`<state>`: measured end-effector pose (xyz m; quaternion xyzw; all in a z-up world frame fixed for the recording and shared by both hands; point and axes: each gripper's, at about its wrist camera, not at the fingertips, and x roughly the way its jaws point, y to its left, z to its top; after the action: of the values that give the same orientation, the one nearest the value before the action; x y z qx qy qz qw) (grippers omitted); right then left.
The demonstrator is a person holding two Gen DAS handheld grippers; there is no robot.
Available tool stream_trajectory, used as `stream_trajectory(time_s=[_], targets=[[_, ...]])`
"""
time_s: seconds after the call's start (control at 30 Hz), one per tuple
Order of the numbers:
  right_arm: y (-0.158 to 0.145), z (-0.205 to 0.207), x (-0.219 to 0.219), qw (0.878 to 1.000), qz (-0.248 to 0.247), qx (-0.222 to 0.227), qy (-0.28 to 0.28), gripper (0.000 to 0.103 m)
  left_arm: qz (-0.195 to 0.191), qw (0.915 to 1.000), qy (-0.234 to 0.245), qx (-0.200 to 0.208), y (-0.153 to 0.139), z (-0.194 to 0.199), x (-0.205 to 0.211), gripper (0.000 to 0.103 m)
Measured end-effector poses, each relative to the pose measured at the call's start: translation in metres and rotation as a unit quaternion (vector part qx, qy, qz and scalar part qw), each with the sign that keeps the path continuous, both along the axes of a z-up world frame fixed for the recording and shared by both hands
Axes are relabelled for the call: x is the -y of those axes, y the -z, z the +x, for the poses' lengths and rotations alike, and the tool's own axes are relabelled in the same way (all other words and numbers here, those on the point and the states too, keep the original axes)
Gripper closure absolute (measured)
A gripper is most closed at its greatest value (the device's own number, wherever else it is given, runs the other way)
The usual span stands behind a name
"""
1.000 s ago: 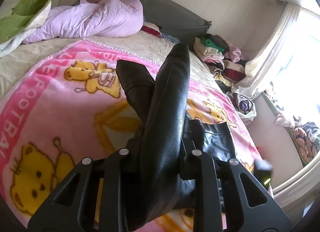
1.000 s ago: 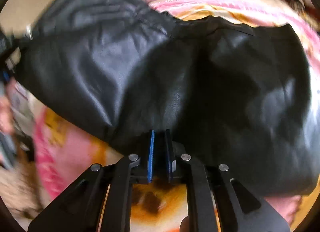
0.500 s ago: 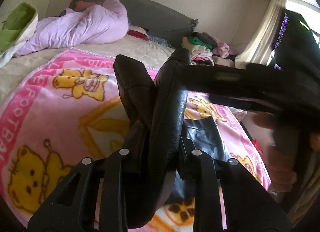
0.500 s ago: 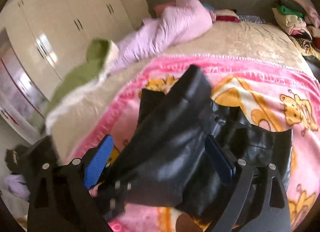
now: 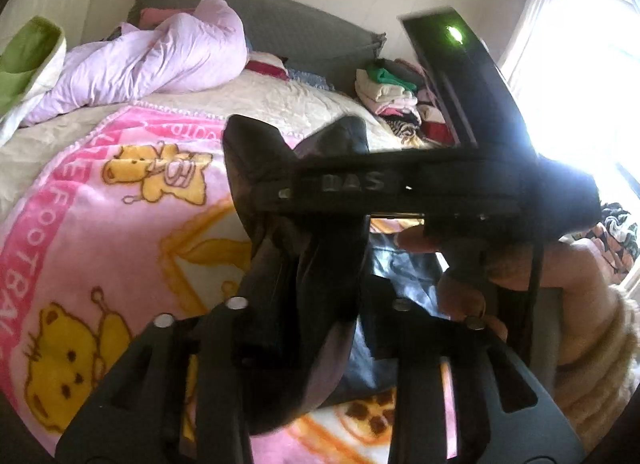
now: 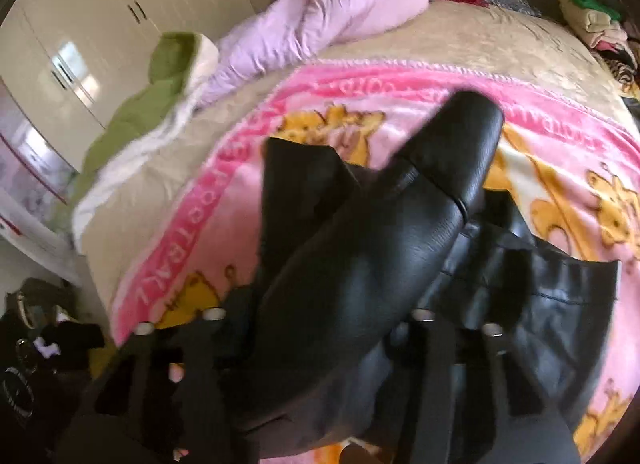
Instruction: Fold large clothes
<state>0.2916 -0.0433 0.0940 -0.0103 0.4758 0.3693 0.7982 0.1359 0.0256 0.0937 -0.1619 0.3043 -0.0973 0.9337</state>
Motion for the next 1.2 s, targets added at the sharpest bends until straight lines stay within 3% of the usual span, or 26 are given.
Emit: stream_trajectory(time_s=[0.13,0.3,0.4,0.53,0.7,0.77,0.83,0.9,1.03,1.17,1.2], targets=[[-0.004,0.01,0.043,0.999,0.044,0.007,0.014,0.077,-0.015,0.9993,0.015,0.029,-0.016,-0.017,-0.003,0.042],[-0.005,0.024,0.114,0.994,0.106,0.001,0.025,0.08,-0.045,0.9976,-0.006,0.053,-0.032,-0.028,-0.018,0.035],[-0.002,0.03,0.162,0.99,0.138,0.001,0.036,0.08,-0.032,0.999,-0.021,0.023,-0.02,-0.008,-0.019,0.035],[0.011,0.035,0.214,0.986,0.161,0.005,0.053,0.08,-0.027,0.9989,0.005,-0.038,0.017,0.03,0.002,0.035],[0.044,0.033,0.266,0.983,0.173,-0.004,0.067,0.079,-0.053,0.9888,0.06,-0.126,0.08,0.069,0.04,0.033],[0.06,0.032,0.277,0.984,0.154,-0.021,0.085,0.072,-0.068,0.9841,0.074,-0.146,0.098,0.076,0.051,0.032],[0.08,0.033,0.284,0.985,0.124,-0.056,0.104,0.053,-0.069,0.9827,0.08,-0.152,0.103,0.078,0.054,0.032],[0.092,0.034,0.29,0.982,0.097,-0.089,0.136,0.017,-0.052,0.982,0.082,-0.162,0.107,0.079,0.059,0.032],[0.083,0.036,0.3,0.974,0.11,-0.093,0.173,0.011,-0.037,0.9829,0.082,-0.161,0.108,0.08,0.057,0.032],[0.078,0.048,0.277,0.975,0.073,-0.099,0.183,0.011,-0.018,0.9843,0.079,-0.157,0.104,0.08,0.062,0.032],[0.078,0.052,0.267,0.977,0.053,-0.094,0.185,0.024,-0.014,0.9846,0.078,-0.156,0.103,0.077,0.065,0.032]])
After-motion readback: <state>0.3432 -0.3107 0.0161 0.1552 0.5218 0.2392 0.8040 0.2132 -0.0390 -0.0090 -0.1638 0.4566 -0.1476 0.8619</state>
